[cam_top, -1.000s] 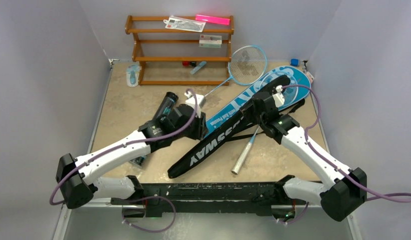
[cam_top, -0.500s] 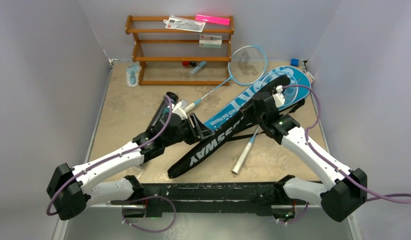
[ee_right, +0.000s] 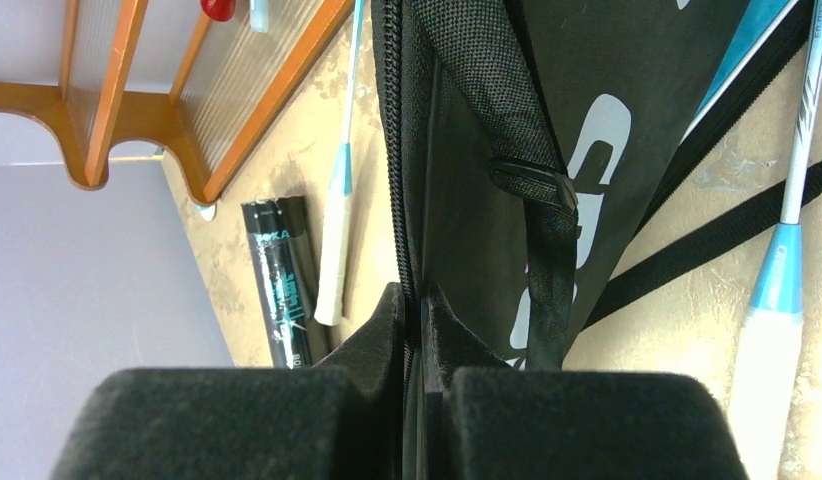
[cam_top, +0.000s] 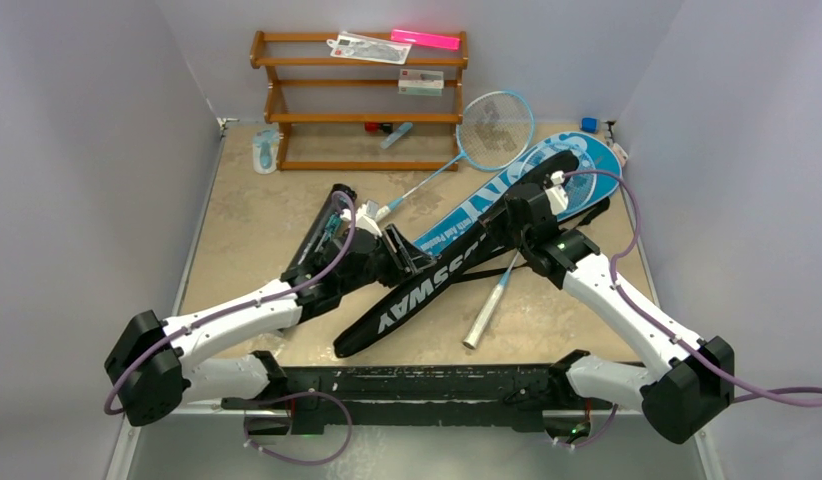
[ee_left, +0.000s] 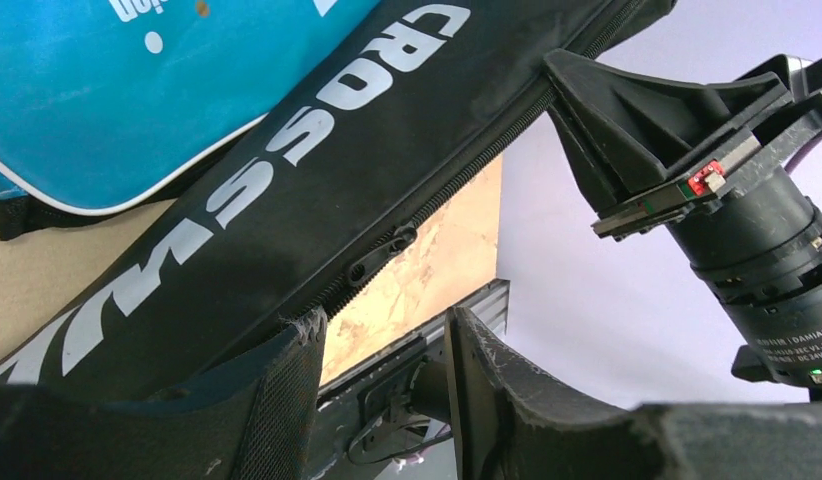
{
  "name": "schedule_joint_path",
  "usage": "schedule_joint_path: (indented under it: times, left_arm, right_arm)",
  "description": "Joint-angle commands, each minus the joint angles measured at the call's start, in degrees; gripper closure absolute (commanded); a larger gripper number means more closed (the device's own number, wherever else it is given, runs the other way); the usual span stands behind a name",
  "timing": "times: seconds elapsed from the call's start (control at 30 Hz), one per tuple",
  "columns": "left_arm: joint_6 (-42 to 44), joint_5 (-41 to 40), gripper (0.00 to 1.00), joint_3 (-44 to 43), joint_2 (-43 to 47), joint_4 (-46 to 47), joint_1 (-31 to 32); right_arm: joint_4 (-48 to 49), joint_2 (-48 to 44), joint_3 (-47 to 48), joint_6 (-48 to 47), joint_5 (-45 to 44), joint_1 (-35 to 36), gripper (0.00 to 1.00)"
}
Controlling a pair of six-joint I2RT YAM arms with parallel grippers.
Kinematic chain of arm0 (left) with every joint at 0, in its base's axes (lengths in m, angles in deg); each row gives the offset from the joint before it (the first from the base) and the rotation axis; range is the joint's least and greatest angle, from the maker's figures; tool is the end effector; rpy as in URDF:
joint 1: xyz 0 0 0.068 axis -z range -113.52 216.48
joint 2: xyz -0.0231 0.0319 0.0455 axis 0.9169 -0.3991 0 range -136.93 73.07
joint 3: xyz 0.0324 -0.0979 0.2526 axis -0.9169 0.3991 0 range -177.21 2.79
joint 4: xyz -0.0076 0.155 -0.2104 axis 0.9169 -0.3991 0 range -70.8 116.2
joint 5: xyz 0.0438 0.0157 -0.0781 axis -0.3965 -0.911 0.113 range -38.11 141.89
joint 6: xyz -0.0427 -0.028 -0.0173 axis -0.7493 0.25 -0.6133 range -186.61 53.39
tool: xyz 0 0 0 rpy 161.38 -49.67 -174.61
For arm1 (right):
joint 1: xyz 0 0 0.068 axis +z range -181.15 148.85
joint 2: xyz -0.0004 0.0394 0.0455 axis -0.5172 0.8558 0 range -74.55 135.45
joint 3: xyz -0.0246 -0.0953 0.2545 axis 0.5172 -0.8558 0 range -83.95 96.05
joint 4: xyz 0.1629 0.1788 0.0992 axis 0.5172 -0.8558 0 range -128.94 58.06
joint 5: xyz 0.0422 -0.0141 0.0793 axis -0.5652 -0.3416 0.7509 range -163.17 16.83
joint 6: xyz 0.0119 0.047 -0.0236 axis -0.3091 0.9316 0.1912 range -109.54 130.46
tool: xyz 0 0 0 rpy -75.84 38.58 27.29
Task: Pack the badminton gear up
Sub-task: Zip the racket bag at the center of the board.
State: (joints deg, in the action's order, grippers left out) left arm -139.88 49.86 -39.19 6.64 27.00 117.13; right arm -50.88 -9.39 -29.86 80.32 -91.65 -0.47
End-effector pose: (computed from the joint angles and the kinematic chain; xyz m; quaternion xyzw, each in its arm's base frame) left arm 0.1675 -0.2023 0.2647 -0.1736 0.8188 -0.4759 0.2702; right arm 0.2246 0.1200 0.3110 0.3622 0.7785 0.2905 0.4223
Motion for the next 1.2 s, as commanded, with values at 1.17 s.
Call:
schedule_joint_path:
  times: [1.17]
  left_arm:
    - [1.3,0.9,0.79,1.0,-6.0,13.0,-0.1]
  right_arm:
    - [5.0,-2.3,0.1,1.0,0.0,-0.2,1.00]
